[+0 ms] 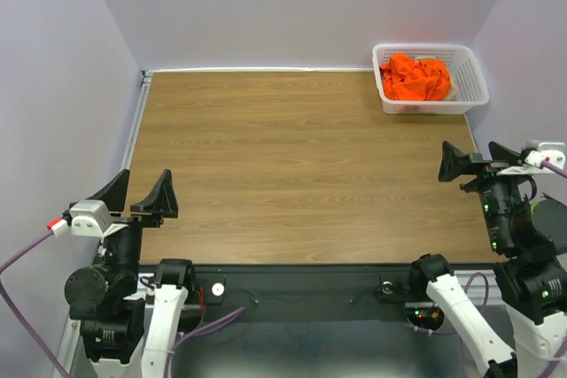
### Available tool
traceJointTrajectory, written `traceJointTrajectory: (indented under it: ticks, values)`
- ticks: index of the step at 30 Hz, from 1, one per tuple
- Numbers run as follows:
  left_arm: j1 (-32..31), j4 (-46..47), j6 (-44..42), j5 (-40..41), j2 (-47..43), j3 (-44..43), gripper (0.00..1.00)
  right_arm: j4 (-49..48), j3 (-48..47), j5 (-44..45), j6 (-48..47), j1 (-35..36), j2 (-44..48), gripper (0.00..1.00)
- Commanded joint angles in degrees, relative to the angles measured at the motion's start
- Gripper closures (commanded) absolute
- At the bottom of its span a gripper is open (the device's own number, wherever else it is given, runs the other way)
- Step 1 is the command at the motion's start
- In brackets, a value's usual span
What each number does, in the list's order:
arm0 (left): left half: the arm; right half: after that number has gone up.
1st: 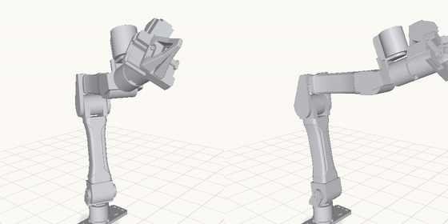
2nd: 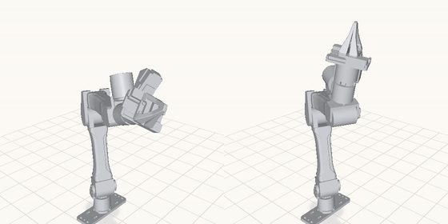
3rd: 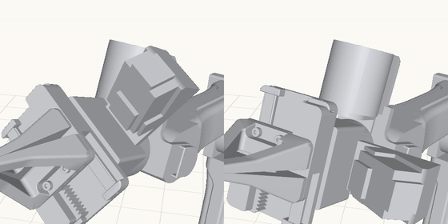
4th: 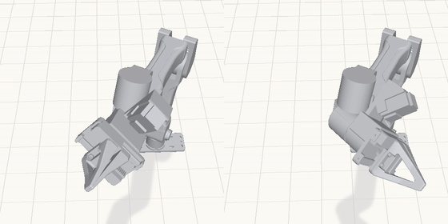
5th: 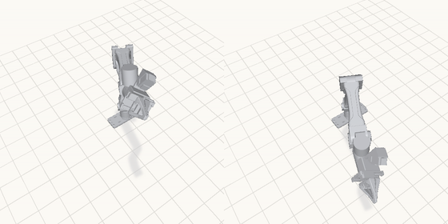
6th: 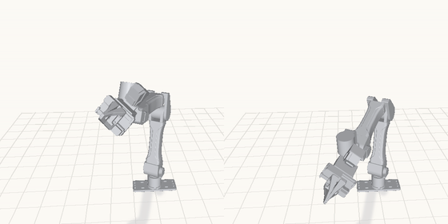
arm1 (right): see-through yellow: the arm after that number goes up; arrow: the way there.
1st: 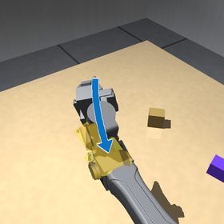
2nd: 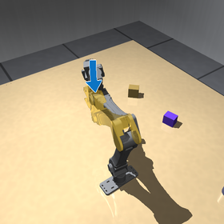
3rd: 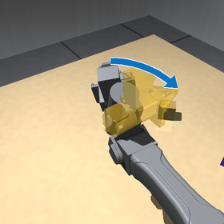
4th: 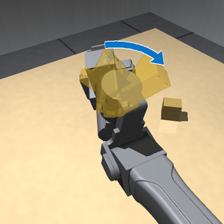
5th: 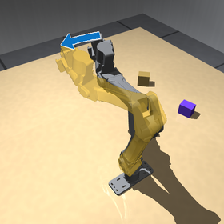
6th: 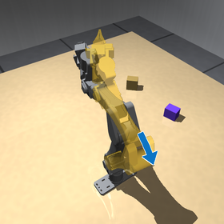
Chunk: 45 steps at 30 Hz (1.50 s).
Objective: Fold and stack the t-shirts
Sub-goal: Grab the tshirt from the pile
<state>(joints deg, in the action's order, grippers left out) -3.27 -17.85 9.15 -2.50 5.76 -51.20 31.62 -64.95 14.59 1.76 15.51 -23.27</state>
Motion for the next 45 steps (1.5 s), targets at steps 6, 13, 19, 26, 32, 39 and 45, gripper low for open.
traceJointTrajectory:
  ticks: [6, 13, 19, 26, 32, 39, 45]
  values:
    - [0.3, 3.0, 5.8, 4.8, 0.1, 4.6, 0.02, -6.3, 4.3, -3.4, -0.2, 0.5, -10.4, 0.00]
    - [0.3, 4.3, 10.1, 3.8, 0.1, 8.2, 0.01, -9.6, -2.8, 1.5, 2.0, 0.5, -35.0, 0.00]
    - [0.3, 7.4, 11.7, 1.1, -0.6, 13.4, 0.01, -9.6, -16.7, 10.8, 1.8, -0.8, -57.3, 0.00]
    - [0.3, 9.8, 13.6, -0.6, -3.0, 20.5, 0.01, -10.6, -31.3, 5.3, 7.0, -13.9, -77.3, 0.00]
    - [0.3, 11.4, 13.6, -3.0, -3.0, 22.9, 0.01, -12.0, -41.8, 3.6, 11.2, -21.3, -89.9, 0.01]
    - [0.3, 11.5, 13.8, -3.7, -0.5, 22.9, 0.01, -13.2, -53.5, -2.5, 16.6, -27.3, -103.5, 0.21]
    - [0.3, 11.6, 13.7, -3.2, -0.4, 23.2, 0.01, -13.6, -60.2, -8.2, 16.3, -28.1, -109.8, 0.37]
